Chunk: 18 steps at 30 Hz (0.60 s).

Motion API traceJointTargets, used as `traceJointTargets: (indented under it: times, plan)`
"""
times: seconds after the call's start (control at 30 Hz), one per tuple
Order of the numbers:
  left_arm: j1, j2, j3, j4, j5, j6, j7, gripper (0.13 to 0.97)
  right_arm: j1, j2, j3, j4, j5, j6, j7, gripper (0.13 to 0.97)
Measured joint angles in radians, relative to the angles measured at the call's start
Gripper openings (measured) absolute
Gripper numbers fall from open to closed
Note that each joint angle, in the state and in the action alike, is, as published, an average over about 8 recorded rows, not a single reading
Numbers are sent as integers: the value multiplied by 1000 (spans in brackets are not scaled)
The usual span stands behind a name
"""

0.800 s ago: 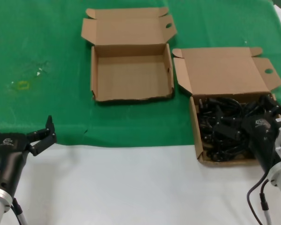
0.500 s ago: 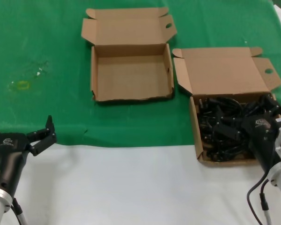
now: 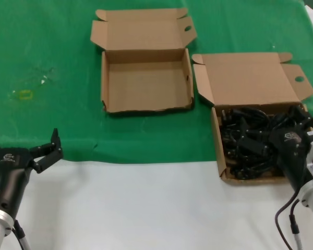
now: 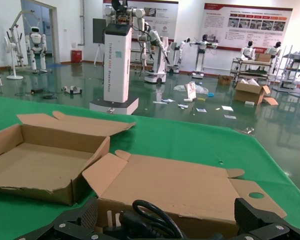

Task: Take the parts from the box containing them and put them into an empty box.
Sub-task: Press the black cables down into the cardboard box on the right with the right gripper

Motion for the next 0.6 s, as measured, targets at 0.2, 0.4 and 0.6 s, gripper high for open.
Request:
traceJointTargets:
  times: [0.2, 0.4, 0.6]
  plan:
    - [0, 0, 0, 0, 0, 0, 0, 956, 0, 0, 0, 0, 0, 0, 0, 966]
    - [0, 0, 0, 0, 0, 0, 0, 936, 0, 0, 0, 0, 0, 0, 0, 966]
    - [0, 0, 0, 0, 0, 0, 0, 870, 5, 15, -15, -2, 9, 5, 10, 966]
